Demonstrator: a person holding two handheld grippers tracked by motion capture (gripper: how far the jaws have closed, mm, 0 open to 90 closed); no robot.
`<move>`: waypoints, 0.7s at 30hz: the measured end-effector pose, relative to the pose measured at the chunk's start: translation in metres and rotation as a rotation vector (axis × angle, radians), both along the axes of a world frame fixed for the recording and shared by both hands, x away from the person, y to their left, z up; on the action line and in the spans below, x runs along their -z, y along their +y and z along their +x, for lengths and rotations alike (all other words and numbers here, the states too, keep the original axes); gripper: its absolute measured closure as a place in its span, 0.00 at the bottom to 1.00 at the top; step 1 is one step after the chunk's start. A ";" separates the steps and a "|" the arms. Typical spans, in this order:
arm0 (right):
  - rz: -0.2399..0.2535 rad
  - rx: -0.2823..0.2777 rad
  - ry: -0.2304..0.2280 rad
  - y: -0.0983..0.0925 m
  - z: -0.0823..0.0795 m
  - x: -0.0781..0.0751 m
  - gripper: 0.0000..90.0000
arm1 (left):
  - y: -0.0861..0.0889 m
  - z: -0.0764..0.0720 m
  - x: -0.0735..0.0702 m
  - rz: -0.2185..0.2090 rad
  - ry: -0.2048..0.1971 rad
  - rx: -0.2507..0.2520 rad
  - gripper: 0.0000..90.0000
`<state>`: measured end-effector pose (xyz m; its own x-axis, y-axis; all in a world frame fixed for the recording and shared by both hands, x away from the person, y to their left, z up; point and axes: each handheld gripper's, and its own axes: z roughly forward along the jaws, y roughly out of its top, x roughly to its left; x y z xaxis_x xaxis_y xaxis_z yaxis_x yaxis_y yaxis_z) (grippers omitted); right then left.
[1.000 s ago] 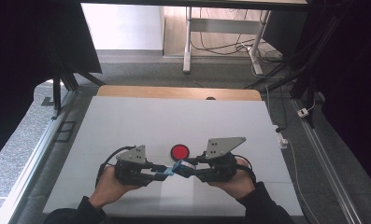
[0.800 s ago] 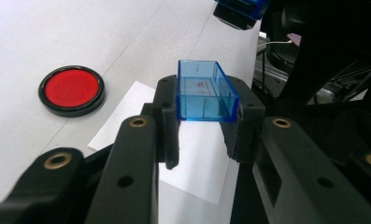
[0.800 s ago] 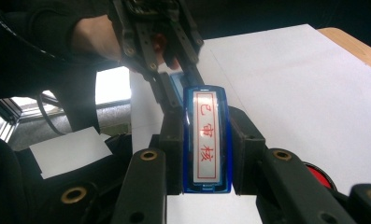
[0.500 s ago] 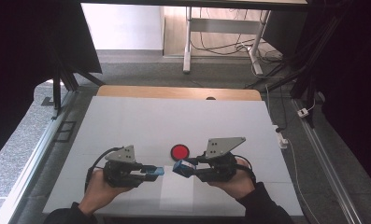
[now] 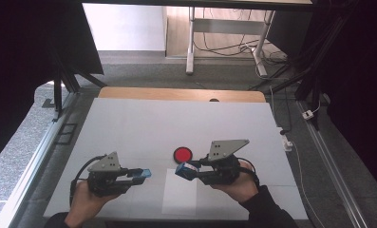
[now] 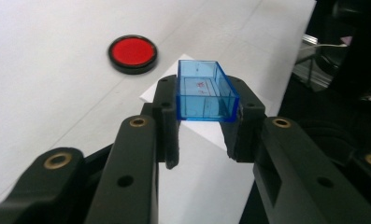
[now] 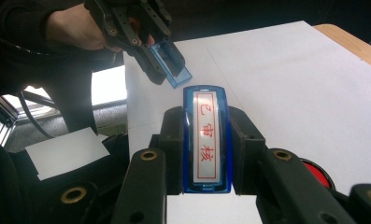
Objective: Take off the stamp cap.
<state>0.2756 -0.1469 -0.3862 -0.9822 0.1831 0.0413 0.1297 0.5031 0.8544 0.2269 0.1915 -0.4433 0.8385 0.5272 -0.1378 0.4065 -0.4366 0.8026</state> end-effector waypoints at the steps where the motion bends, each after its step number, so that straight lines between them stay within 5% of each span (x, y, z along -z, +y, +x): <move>1: -0.002 0.002 -0.002 0.000 0.000 0.000 0.79 | 0.004 -0.002 0.001 -0.004 -0.004 -0.018 0.77; 7: -0.008 0.009 -0.006 0.001 0.000 0.001 0.79 | 0.013 -0.007 0.002 -0.004 -0.008 -0.049 0.76; 21: -0.020 0.045 -0.011 0.001 0.001 0.004 0.79 | 0.035 -0.027 0.012 -0.011 0.057 -0.111 0.76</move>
